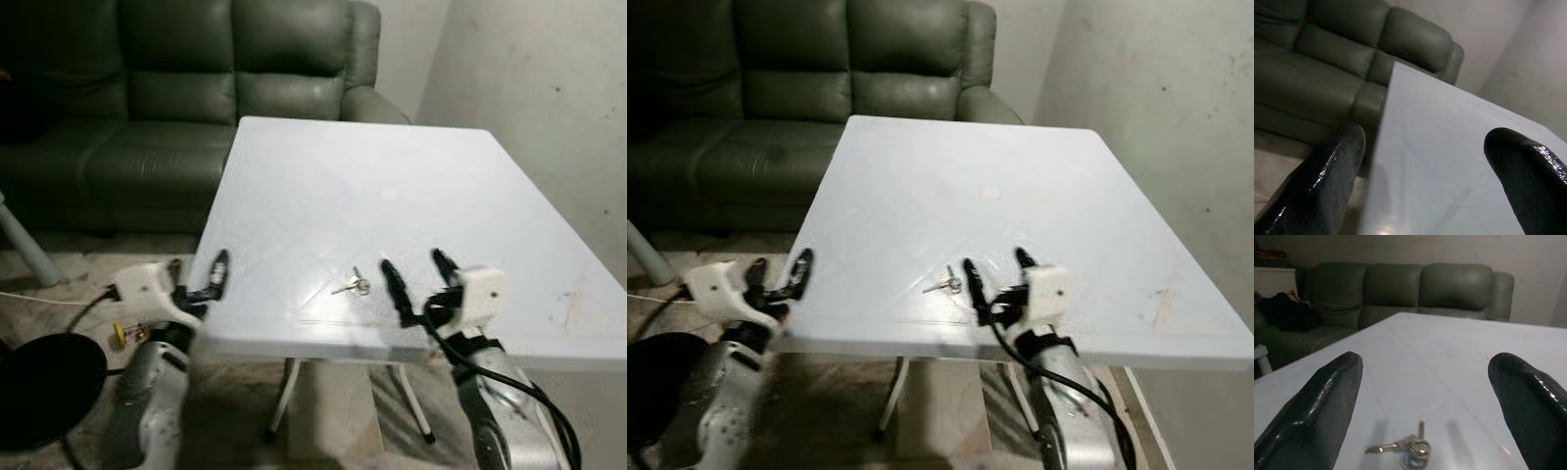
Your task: Hang keys on a hook
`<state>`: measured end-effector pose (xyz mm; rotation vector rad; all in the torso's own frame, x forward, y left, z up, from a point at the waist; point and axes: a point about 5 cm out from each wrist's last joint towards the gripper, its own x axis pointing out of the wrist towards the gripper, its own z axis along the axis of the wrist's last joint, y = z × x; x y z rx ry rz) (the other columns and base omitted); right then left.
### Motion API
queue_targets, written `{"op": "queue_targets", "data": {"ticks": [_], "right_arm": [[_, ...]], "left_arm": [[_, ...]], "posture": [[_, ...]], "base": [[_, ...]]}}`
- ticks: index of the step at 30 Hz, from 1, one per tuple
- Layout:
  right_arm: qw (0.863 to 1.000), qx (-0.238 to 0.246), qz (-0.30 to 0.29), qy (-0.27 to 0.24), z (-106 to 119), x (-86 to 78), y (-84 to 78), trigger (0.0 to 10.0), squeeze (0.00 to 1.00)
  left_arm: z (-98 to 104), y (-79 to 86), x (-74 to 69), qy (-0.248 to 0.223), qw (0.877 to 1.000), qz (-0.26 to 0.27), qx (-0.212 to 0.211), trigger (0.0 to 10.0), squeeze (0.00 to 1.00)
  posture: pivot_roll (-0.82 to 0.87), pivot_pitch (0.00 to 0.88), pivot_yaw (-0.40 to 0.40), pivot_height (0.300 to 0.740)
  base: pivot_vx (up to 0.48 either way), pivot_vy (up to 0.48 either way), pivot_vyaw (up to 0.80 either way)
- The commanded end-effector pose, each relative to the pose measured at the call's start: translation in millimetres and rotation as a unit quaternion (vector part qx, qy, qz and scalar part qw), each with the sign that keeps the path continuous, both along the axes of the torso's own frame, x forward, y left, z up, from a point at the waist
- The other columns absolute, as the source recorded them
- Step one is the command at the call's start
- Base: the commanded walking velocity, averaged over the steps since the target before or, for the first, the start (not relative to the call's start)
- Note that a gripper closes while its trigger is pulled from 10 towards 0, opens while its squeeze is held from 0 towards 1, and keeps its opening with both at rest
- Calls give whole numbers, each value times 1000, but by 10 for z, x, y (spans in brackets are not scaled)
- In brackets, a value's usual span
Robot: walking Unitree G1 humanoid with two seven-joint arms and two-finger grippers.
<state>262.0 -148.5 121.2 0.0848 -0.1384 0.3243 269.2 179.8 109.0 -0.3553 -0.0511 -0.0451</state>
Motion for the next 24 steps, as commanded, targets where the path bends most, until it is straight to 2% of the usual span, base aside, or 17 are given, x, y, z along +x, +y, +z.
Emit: {"op": "queue_targets", "data": {"ticks": [1,14,24], "right_arm": [[1000,-5,-10,1,14,-6,-81,10000,0],[1000,-8,-9,5,4,-21,-82,10000,0],[999,-45,14,19,-23,20,-90,10000,0]], "left_arm": [[-11,-96,31,10,1000,-6,7,10000,0],[-17,-111,1,8,1000,-9,8,10000,0],[-57,-306,-126,7,998,-56,30,10000,0]], "posture": [[-12,0,-43,732],[-12,0,-44,732],[-1,0,-51,732]], "base": [[0,0,0],[0,0,0],[0,0,0]]}}
